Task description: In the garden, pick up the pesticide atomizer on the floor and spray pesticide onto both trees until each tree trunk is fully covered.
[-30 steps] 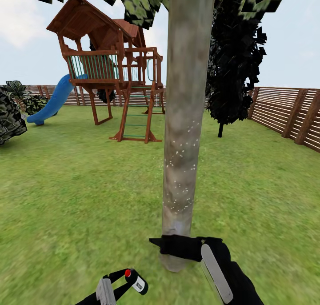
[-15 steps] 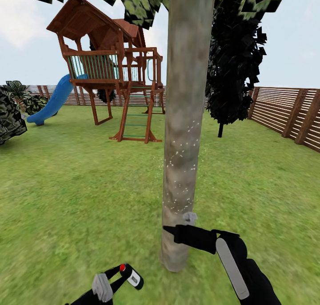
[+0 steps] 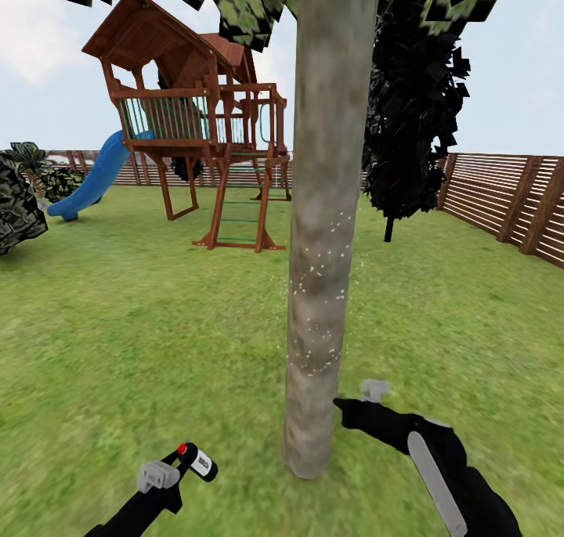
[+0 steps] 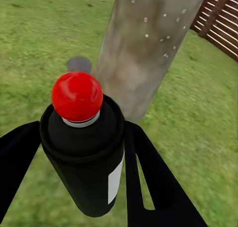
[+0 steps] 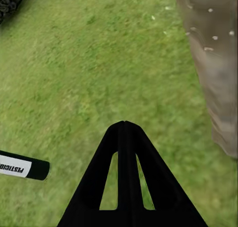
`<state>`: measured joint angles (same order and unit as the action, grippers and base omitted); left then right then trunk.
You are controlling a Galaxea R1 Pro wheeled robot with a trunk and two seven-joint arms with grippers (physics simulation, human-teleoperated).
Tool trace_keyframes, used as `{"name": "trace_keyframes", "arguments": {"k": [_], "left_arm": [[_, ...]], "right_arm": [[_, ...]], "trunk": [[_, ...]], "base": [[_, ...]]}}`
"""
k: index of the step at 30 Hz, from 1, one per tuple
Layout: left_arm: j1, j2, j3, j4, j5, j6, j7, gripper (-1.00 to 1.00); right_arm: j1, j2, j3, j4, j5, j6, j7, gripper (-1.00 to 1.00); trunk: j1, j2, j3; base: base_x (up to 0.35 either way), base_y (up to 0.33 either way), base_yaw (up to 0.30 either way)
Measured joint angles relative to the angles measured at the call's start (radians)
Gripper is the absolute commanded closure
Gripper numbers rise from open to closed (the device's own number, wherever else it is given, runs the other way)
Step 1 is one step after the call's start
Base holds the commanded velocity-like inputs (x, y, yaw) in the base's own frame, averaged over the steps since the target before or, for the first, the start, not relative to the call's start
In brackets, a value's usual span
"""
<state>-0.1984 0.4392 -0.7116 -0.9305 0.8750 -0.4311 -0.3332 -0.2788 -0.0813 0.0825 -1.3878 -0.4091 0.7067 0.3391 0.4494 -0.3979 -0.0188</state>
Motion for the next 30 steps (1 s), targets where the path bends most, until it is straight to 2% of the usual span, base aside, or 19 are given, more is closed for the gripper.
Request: {"name": "trace_keyframes", "arguments": {"k": [19, 20, 25, 30], "left_arm": [[0.001, 0.001, 0.0, -0.007, 0.0, -0.003, 0.0, 1.0], [0.001, 0.001, 0.0, -0.007, 0.0, -0.003, 0.0, 1.0], [0.001, 0.002, 0.0, -0.009, 0.0, -0.005, -0.001, 1.0], [0.001, 0.002, 0.0, -0.009, 0.0, -0.005, -0.002, 1.0]], "right_arm": [[0.004, -0.007, -0.012, 0.033, 0.004, -0.039, 0.0, 1.0], [0.004, -0.007, -0.012, 0.04, 0.004, -0.039, 0.0, -1.0], [0.004, -0.022, -0.042, 0.055, 0.003, -0.041, 0.0, -1.0], [0.004, -0.025, -0.047, 0.059, 0.003, -0.041, 0.0, -1.0]], "trunk": [[0.0, 0.0, 0.0], [0.0, 0.0, 0.0], [0.0, 0.0, 0.0], [0.0, 0.0, 0.0]], "base": [[0.0, 0.0, 0.0], [0.0, 0.0, 0.0], [0.0, 0.0, 0.0], [0.0, 0.0, 0.0]]}}
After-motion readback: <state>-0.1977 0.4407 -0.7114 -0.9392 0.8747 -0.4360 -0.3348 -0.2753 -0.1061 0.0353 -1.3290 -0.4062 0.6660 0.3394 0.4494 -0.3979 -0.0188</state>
